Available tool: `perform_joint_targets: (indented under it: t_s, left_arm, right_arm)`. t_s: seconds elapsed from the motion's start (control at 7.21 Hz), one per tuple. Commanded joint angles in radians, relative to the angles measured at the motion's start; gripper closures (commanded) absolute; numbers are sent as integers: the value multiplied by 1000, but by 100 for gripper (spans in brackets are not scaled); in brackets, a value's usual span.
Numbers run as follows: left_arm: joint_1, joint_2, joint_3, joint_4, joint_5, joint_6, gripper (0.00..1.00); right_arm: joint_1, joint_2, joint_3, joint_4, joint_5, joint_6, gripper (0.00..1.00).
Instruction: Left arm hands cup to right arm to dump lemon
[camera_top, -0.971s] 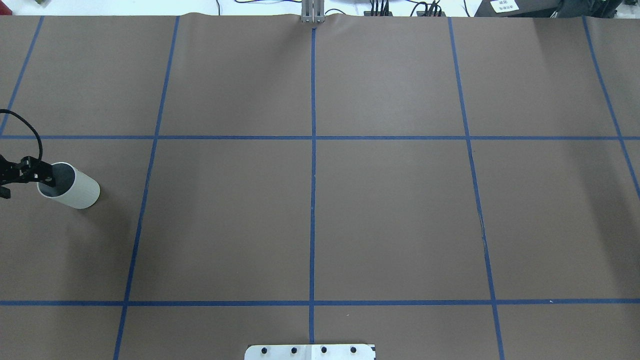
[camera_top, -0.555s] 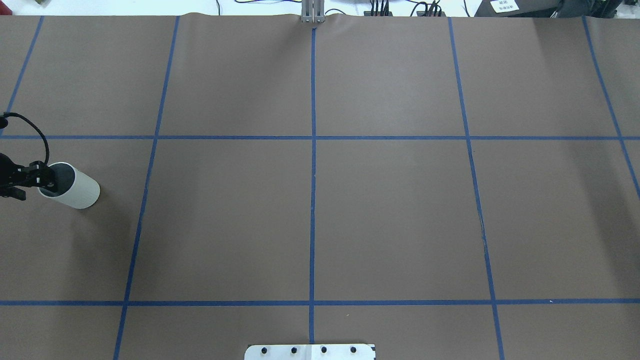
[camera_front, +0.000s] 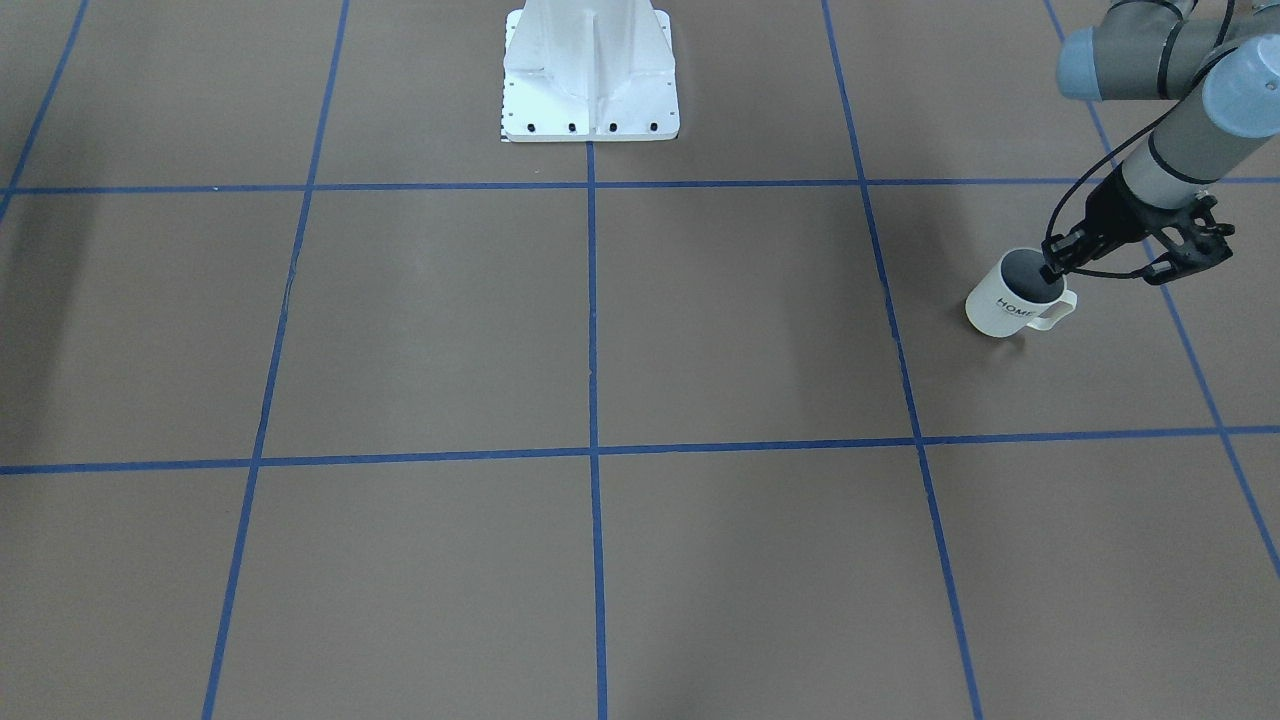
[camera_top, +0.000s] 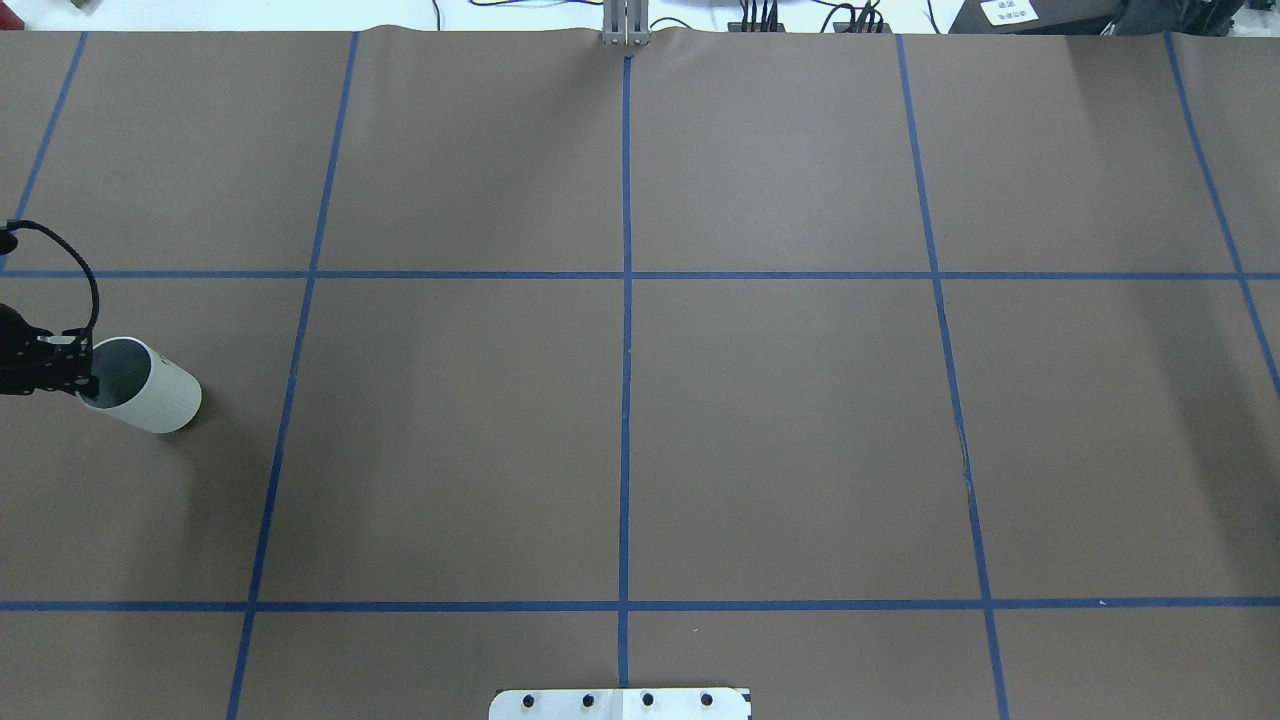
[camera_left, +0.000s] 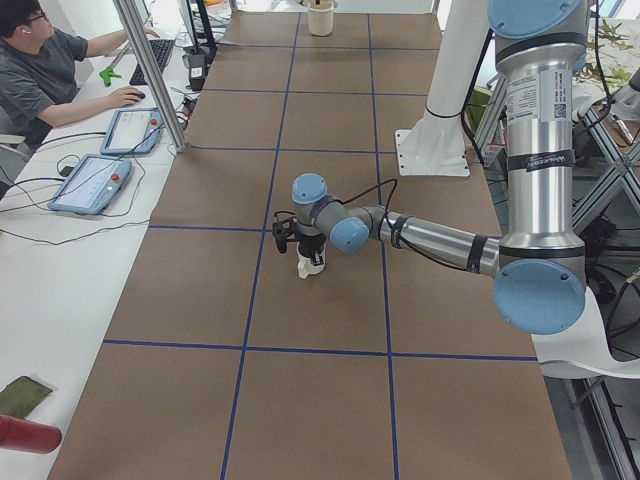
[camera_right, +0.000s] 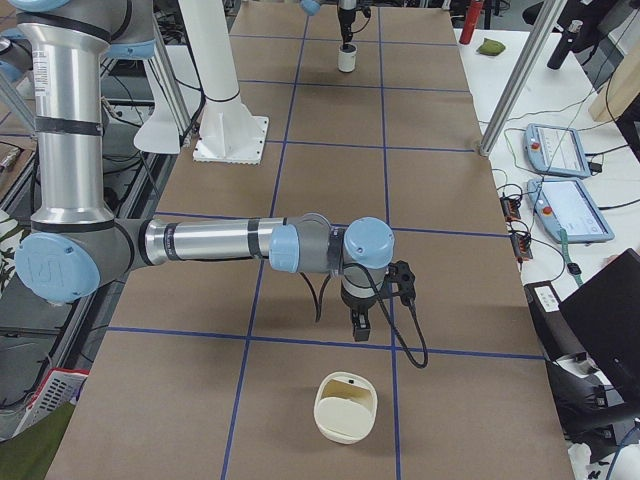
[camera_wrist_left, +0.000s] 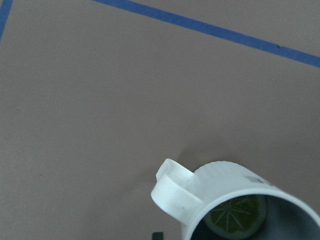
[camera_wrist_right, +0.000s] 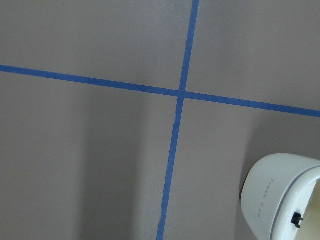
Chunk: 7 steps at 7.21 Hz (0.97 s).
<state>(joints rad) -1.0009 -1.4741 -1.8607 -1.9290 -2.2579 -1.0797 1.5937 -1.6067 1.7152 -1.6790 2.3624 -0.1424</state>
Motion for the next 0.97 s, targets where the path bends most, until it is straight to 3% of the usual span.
perform_joint_targets:
  t_s: [0.0, 0.28, 0.55, 0.83]
  left_arm:
    - [-100, -69, -91, 208, -97, 7, 100]
    - [-122, -264, -144, 493, -95, 15, 100]
    - [-128, -461, -141, 702, -91, 14, 100]
    - [-121, -715, -95, 946, -89, -2, 100]
  right_arm:
    - [-6, 4, 18, 25, -2, 20, 0]
    - [-26, 83, 27, 53, -9, 20, 0]
    - [-86, 129, 35, 67, -3, 70, 0]
    - [-199, 265, 46, 103, -12, 176, 0]
